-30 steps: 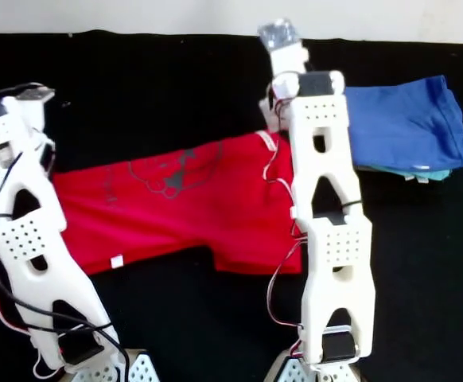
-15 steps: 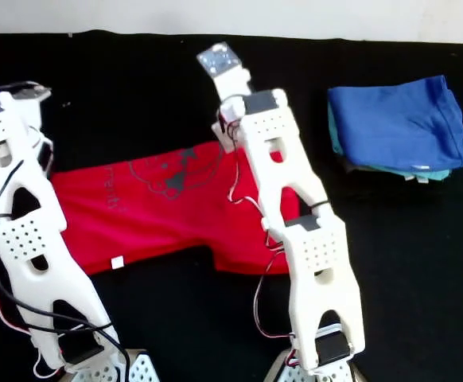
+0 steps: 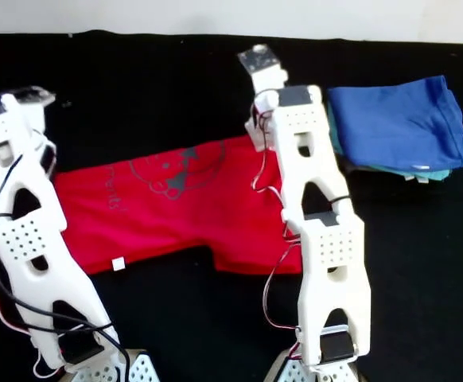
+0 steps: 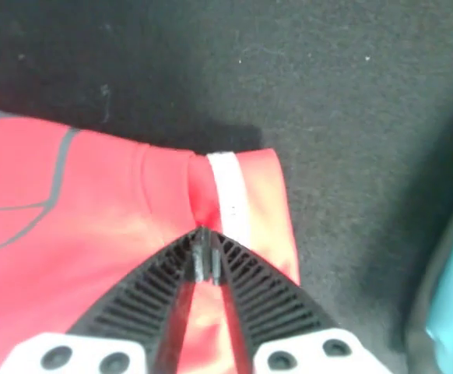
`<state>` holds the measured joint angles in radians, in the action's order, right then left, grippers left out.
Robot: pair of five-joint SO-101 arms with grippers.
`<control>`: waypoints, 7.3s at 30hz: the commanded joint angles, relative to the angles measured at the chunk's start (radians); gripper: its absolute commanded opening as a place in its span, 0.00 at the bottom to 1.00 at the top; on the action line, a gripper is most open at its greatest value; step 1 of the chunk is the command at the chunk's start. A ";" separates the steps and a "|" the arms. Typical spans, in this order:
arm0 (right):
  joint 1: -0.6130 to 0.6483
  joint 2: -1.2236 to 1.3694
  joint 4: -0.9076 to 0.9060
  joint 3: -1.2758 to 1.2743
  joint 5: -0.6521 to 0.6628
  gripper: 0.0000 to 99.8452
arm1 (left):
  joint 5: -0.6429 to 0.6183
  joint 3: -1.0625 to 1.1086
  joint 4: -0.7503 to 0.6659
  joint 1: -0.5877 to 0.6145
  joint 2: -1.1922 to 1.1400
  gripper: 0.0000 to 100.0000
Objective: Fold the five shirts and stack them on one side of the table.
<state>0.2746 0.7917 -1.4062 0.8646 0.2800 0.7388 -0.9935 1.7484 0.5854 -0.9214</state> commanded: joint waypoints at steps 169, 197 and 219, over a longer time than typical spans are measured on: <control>0.453 -0.650 -0.196 -1.027 0.273 0.17 | -0.037 2.000 -1.089 -0.004 1.119 0.01; 0.274 -0.544 0.271 -1.305 0.275 0.01 | -0.037 2.000 -1.089 -0.004 1.119 0.01; 0.122 -0.372 -0.076 -0.518 0.341 0.01 | -0.037 2.000 -1.089 -0.004 1.119 0.01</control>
<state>0.4235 0.3483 -1.4753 0.2002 0.6099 0.7066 1.0012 0.6943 0.5930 0.2002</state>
